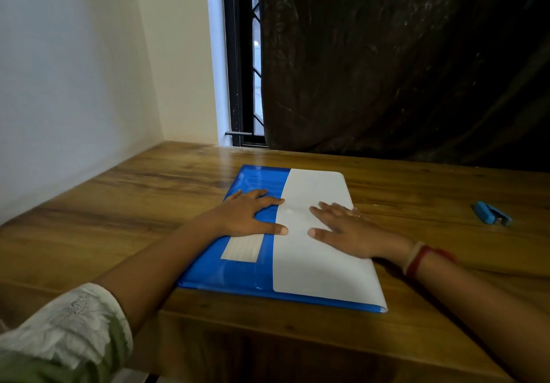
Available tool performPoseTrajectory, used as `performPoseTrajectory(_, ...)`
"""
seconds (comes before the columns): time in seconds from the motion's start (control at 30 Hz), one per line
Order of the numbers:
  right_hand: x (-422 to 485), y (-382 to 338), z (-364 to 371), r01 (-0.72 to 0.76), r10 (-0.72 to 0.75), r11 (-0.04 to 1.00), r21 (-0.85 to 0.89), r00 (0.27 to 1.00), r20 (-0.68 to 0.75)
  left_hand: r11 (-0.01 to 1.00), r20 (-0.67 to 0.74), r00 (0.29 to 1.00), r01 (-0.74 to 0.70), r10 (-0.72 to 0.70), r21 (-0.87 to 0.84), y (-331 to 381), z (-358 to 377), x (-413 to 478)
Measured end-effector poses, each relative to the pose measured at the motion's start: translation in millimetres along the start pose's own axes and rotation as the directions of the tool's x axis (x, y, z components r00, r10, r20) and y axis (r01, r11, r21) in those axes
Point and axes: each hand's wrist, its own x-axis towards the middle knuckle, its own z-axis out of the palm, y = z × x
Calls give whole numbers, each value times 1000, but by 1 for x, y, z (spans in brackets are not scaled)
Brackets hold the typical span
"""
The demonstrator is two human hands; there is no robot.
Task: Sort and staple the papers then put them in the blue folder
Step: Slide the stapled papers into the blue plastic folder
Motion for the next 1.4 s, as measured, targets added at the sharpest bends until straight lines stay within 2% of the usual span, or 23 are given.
performPoseTrajectory(0.2, -28, -2, 13, 14, -10, 999, 48, 995, -98, 997, 73, 997, 10, -15, 77, 7, -11, -3)
performPoseTrajectory(0.3, -25, -3, 17, 26, -22, 999, 39, 994, -108, 982, 114, 984, 117, -135, 149, 22, -21, 0)
performPoseTrajectory(0.37, -22, -6, 19, 36, -31, 999, 37, 992, -119, 960, 43, 979, 186, -199, 208, 43, -22, 4)
performPoseTrajectory(0.43, -20, -9, 20, 91, -85, 995, 50, 990, -115, 963, -72, 982, 188, -177, 191, 69, -12, 7)
performPoseTrajectory(0.5, -20, -7, 15, 205, -183, 959, 196, 975, -125, 986, -120, 979, 166, -162, 24, 91, 4, 13)
performPoseTrajectory(0.57, -21, -4, 11, 261, -191, 842, 472, 963, -192, 974, -83, 977, 188, -199, -124, 102, 21, 20)
performPoseTrajectory(0.63, -21, 1, 10, 254, -34, 689, 678, 947, -321, 967, -98, 967, 221, -234, -128, 101, 32, 25)
performPoseTrajectory(0.7, -20, 4, 11, 234, 146, 614, 754, 905, -399, 973, -143, 963, 226, -230, -44, 94, 37, 25)
performPoseTrajectory(0.73, -21, 3, 12, 216, 203, 634, 742, 880, -430, 975, -162, 962, 223, -220, -1, 90, 39, 24)
performPoseTrajectory(0.8, -19, 4, 12, 167, 255, 747, 643, 822, -509, 973, -172, 961, 227, -217, 44, 79, 39, 23)
performPoseTrajectory(0.9, -23, 3, 7, 128, 211, 868, 481, 780, -590, 967, -162, 957, 252, -242, 45, 58, 32, 23)
performPoseTrajectory(1.07, -28, 0, 7, 71, 137, 928, 366, 847, -513, 969, -147, 963, 238, -227, 59, -3, 12, 16)
performPoseTrajectory(1.4, -17, 11, 15, 133, 32, 935, 330, 893, -450, 948, -208, 927, 319, -311, 9, -83, -13, -2)
